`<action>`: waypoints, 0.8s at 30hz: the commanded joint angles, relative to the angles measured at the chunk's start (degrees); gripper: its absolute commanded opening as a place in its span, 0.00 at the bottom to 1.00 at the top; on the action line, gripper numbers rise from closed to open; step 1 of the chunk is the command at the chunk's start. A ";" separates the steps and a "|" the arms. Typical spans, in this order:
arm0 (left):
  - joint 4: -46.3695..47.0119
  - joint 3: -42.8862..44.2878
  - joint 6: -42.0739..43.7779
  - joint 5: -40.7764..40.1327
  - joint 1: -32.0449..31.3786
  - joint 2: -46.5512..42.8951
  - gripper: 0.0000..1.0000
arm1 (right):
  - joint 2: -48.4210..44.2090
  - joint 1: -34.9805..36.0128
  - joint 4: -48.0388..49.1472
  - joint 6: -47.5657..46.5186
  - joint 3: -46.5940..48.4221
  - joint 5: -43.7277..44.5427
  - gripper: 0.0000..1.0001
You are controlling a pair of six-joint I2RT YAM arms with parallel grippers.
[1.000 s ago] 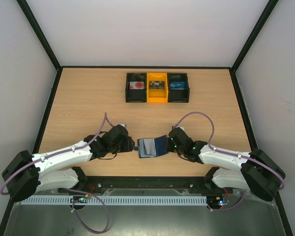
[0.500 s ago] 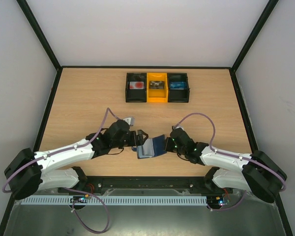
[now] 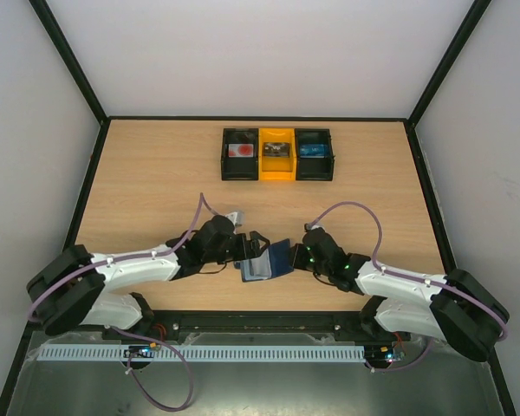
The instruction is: Take the credit cards out of the card holder
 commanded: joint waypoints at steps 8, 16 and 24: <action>7.85 -2.47 -5.38 2.55 0.20 6.00 0.93 | -0.79 0.04 1.17 0.89 -1.05 0.41 0.02; 9.11 -2.29 -6.04 3.17 0.20 6.87 0.93 | -0.75 0.04 1.26 1.17 -1.16 0.43 0.02; 10.76 -2.35 -6.57 4.01 0.18 6.69 0.93 | -0.71 0.04 2.17 1.99 -1.58 0.43 0.02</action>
